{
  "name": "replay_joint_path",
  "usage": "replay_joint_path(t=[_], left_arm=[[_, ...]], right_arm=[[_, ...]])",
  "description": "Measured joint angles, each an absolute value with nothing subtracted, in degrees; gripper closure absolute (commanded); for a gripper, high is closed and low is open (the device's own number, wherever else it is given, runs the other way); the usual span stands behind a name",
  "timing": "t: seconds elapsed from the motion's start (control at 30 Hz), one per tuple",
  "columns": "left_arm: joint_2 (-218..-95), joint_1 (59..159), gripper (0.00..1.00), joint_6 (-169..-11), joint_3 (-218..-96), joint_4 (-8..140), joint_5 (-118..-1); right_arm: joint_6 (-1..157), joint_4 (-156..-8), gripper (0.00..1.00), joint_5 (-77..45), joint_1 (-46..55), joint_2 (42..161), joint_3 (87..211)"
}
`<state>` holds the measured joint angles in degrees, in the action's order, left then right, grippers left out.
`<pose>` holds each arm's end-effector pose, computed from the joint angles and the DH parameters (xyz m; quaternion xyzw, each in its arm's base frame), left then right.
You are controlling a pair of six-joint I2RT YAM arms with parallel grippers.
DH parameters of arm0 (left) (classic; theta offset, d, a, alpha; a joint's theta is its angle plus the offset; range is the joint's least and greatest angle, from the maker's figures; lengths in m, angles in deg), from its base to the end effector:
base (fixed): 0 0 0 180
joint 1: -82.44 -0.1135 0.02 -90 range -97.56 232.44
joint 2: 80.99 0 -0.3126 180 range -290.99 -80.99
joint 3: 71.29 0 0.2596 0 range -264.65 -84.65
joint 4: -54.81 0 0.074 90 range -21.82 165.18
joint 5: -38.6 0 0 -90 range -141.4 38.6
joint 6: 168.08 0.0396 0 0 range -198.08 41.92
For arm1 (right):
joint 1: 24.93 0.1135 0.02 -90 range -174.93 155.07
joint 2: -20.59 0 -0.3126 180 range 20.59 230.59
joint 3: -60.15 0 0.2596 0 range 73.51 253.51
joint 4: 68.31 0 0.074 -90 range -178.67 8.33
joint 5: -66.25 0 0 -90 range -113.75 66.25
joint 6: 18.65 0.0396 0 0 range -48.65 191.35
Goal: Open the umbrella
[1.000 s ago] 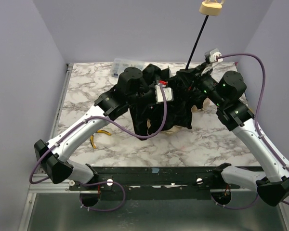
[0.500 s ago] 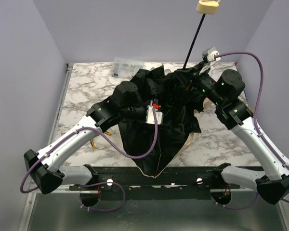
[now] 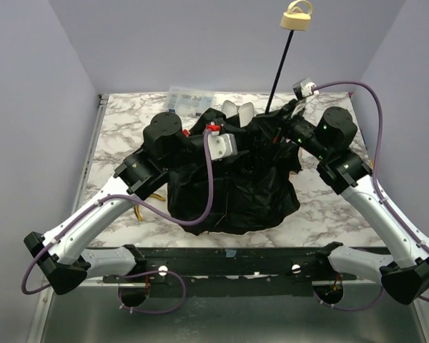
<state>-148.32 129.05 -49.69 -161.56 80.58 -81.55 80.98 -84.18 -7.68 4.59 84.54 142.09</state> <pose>0.1550 -0.1929 0.4978 0.5680 0.4457 -0.2914 0.6275 0.2048 0.1286 0.4787 -0.2178 0.6594 0.3303 0.6393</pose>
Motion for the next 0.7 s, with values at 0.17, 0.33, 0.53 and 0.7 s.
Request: replay_joint_path(t=[0.17,0.33,0.53,0.7], left_arm=[[-149.59,127.06,0.47,-61.28,-162.82,75.73,-80.48],[-153.13,121.36,0.45,-76.71,-169.99,71.9,-82.09],[-154.11,121.58,0.41,-86.52,-174.6,68.38,-84.3],[-155.56,122.04,0.39,-90.0,-175.0,68.01,-84.37]], right_arm=[[80.94,-84.09,0.99,-3.9,4.59,84.49,142.13],[80.81,-84.13,0.99,1.72,4.59,83.62,141.35],[80.74,-84.26,0.99,6.51,4.59,83.27,140.45],[80.74,-84.11,0.99,9.28,4.59,83.31,140.43]])
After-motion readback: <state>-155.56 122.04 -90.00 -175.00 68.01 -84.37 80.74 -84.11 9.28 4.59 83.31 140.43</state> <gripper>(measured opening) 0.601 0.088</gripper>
